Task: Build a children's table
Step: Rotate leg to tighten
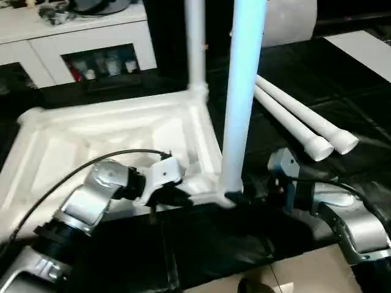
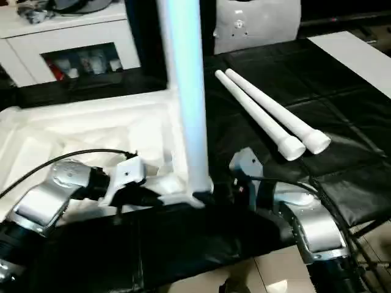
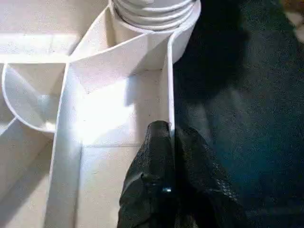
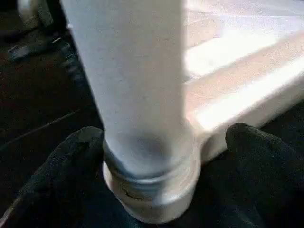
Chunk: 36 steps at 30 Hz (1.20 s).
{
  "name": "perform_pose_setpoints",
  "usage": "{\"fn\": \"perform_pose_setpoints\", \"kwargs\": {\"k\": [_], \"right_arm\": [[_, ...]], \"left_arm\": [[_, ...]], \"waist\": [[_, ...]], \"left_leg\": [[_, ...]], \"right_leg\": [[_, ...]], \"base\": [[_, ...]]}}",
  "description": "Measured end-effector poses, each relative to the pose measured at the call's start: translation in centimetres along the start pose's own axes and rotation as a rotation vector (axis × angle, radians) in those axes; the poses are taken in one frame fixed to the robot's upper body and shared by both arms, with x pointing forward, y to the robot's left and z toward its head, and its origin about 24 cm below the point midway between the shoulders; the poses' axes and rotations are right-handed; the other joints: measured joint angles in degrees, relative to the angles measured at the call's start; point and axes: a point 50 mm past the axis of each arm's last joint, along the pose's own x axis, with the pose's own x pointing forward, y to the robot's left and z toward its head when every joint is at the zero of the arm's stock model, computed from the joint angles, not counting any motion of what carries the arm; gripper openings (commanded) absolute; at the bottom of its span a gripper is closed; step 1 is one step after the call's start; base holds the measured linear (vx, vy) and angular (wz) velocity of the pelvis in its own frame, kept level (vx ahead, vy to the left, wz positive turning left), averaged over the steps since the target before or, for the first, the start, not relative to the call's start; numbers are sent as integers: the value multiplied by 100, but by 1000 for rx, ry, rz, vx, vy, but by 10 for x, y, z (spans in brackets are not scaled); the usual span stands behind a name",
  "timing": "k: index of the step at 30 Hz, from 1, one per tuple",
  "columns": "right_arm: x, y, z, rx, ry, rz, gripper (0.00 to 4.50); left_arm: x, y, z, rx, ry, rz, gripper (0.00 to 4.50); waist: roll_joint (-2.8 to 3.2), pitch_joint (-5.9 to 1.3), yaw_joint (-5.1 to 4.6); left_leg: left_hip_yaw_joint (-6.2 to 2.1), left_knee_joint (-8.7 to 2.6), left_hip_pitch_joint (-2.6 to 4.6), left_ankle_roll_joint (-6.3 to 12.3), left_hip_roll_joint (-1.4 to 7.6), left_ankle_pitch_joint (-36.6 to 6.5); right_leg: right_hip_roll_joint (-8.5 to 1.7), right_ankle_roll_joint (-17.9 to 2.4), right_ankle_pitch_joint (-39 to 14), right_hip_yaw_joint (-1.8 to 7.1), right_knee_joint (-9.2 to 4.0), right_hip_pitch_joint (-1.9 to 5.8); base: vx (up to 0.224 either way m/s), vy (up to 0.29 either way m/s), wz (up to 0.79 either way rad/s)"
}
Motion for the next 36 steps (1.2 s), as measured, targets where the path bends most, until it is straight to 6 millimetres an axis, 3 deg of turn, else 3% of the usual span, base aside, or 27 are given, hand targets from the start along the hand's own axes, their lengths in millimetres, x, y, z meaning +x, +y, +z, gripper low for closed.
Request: {"fn": "perform_pose_setpoints", "kwargs": {"k": [7, 23, 32, 36], "right_arm": [[4, 6, 2, -48, 34, 159, 444], [11, 12, 2, -6, 33, 289, 299], [15, 13, 0, 55, 21, 269, 263], [25, 11, -3, 137, -52, 106, 262]], "left_arm": [[0, -1, 2, 72, 20, -118, 0], [4, 0, 3, 109, 26, -165, 0], [3, 0, 0, 56, 26, -137, 0], [3, 2, -3, -57, -5, 4, 0]], "waist": [[0, 0, 90], [-1, -1, 76], [2, -2, 75], [11, -8, 22]], "left_leg": [[-1, 46, 0, 0, 2, 0], [-2, 62, -2, 0, 3, 0], [-2, 60, 1, 0, 4, 0], [-1, 58, 7, 0, 3, 0]], "right_leg": [[-4, 4, -3, 6, 58, -3], [-3, 4, -3, 13, 65, -1], [-2, 4, -3, 12, 65, 0], [-1, 36, -23, 14, 65, -4]], "base": [[0, 0, 0], [0, 0, 0], [0, 0, 0], [0, 0, 0]]}}
